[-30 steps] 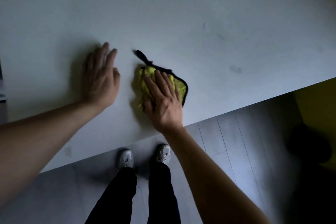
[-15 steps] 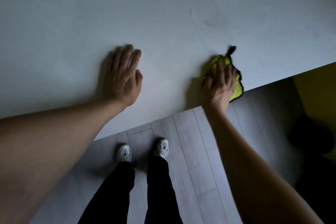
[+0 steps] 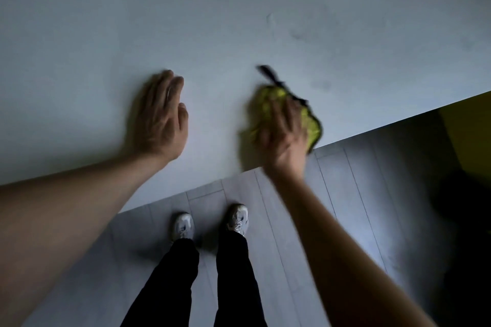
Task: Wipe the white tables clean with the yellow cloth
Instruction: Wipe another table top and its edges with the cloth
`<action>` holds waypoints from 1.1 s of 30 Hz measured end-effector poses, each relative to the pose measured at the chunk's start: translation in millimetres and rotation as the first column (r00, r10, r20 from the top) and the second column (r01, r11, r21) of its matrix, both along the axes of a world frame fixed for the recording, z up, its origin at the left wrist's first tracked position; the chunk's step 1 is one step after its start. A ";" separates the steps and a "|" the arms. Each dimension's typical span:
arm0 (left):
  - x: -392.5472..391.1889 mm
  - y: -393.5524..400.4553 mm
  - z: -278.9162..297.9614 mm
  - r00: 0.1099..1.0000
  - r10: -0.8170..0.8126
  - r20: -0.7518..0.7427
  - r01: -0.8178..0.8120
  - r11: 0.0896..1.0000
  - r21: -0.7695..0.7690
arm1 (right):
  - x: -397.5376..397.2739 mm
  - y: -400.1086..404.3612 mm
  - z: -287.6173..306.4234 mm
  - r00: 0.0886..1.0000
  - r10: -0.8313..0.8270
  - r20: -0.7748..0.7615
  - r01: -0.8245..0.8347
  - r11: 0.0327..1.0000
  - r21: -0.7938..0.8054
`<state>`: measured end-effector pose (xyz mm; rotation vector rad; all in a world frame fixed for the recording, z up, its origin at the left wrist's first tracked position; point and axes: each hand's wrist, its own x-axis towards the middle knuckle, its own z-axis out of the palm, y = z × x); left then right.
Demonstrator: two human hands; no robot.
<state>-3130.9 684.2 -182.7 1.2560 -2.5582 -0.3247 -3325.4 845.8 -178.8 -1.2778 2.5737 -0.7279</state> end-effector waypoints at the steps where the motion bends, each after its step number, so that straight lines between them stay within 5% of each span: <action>1: -0.9 0.7 0.1 1.000 0.005 0.009 -0.005 1.000 0.007 | -28.9 5.6 1.8 0.995 -0.094 -0.014 0.094 0.996 0.001; 4: -5.0 2.1 1.1 0.999 0.033 0.016 -0.033 0.999 0.019 | -81.7 12.0 4.0 0.950 -0.307 -0.047 0.310 0.949 0.058; 8: -7.0 5.2 4.2 0.999 0.050 0.020 -0.051 0.998 0.026 | -59.0 -1.5 2.2 0.908 -0.413 -0.067 0.418 0.900 0.125; 13: -7.8 5.4 2.0 0.999 0.047 -0.002 -0.047 0.998 0.032 | 30.2 -45.6 4.7 0.999 0.053 0.005 -0.053 0.994 0.096; 19: -4.7 1.2 2.1 0.998 0.032 -0.059 -0.030 0.999 0.021 | 37.4 -91.6 -1.3 0.903 0.427 -0.052 -0.424 0.904 0.057; 27: -27.4 -35.2 6.8 0.997 0.082 0.009 -0.081 0.995 -0.050 | -118.5 -78.7 -7.1 0.994 -0.095 -0.057 0.101 0.989 0.104; 33: -37.6 -84.2 3.6 0.988 0.141 0.063 -0.139 0.990 -0.034 | -88.0 -90.0 -7.8 0.985 -0.145 -0.090 0.156 0.979 0.131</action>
